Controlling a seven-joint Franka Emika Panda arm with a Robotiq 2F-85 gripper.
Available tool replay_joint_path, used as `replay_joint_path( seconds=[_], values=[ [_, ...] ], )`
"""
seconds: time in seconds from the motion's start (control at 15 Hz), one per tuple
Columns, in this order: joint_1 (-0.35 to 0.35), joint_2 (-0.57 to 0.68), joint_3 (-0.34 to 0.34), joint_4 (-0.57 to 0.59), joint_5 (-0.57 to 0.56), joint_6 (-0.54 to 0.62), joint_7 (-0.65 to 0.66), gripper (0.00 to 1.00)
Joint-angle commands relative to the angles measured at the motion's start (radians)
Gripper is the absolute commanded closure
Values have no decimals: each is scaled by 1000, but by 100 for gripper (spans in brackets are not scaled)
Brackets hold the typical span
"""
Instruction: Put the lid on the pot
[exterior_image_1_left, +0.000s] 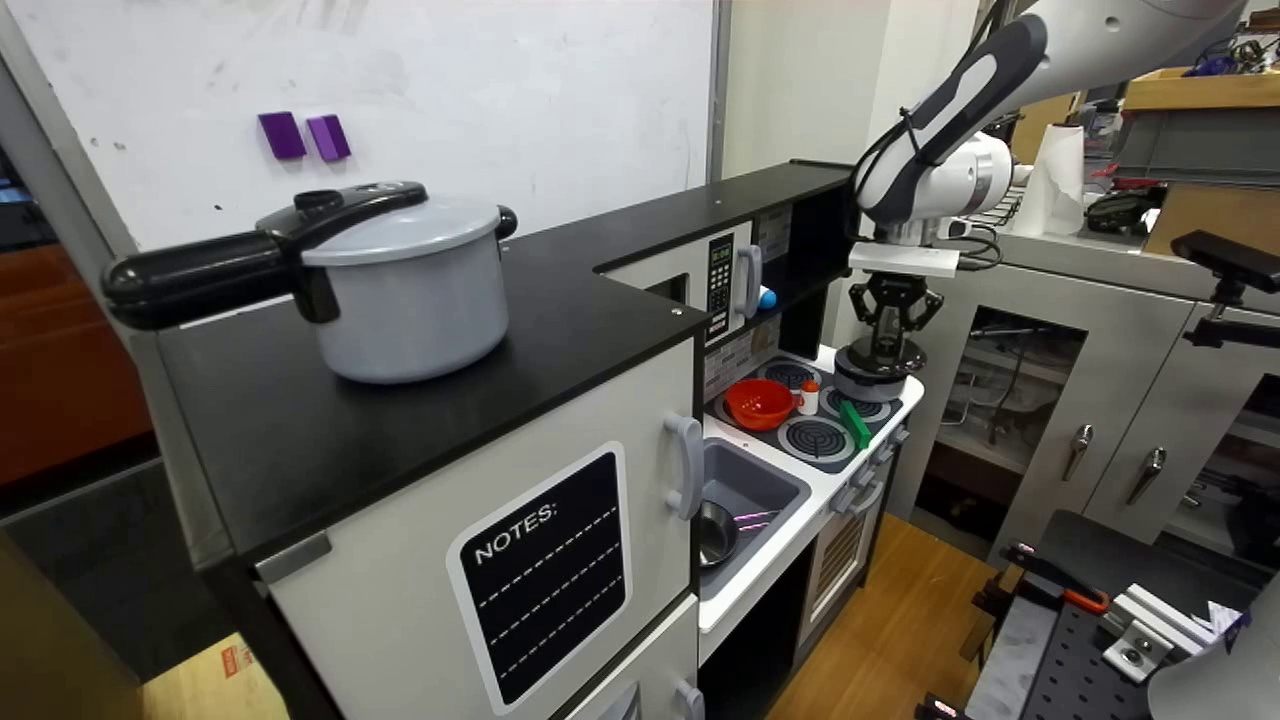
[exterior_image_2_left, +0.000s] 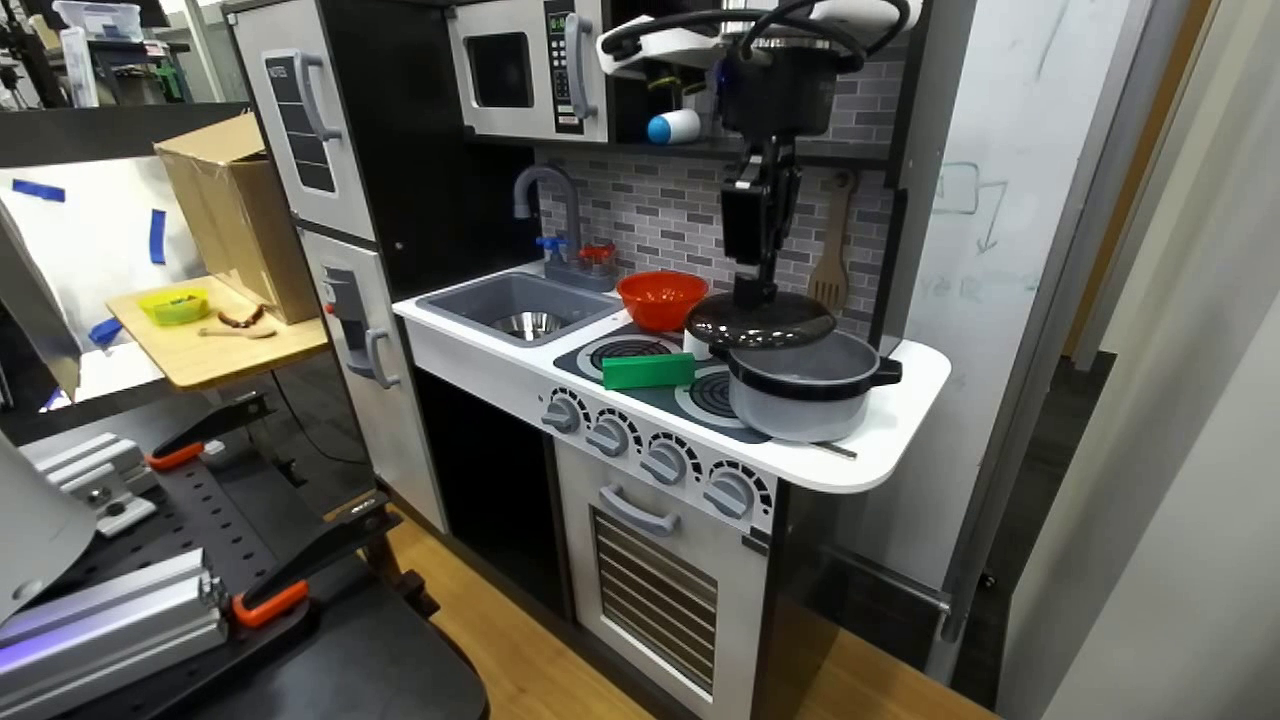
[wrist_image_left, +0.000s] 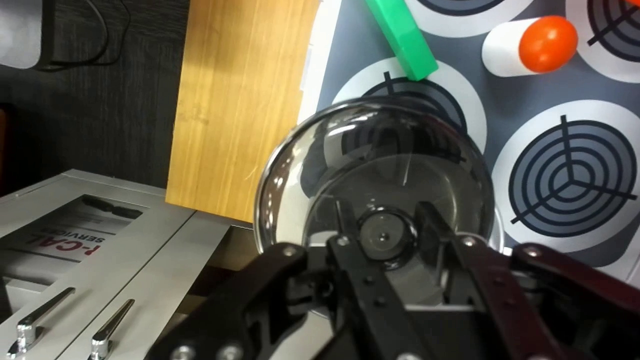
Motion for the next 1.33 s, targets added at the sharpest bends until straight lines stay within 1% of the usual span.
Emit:
replay_joint_path(
  seconds=[0.0, 0.8, 1.27],
  values=[
    [-9, 19, 0, 12, 19, 19, 15, 92],
    [-16, 41, 8, 38, 45, 36, -1, 92],
    [-16, 88, 7, 99, 53, 36, -1, 92]
  ],
)
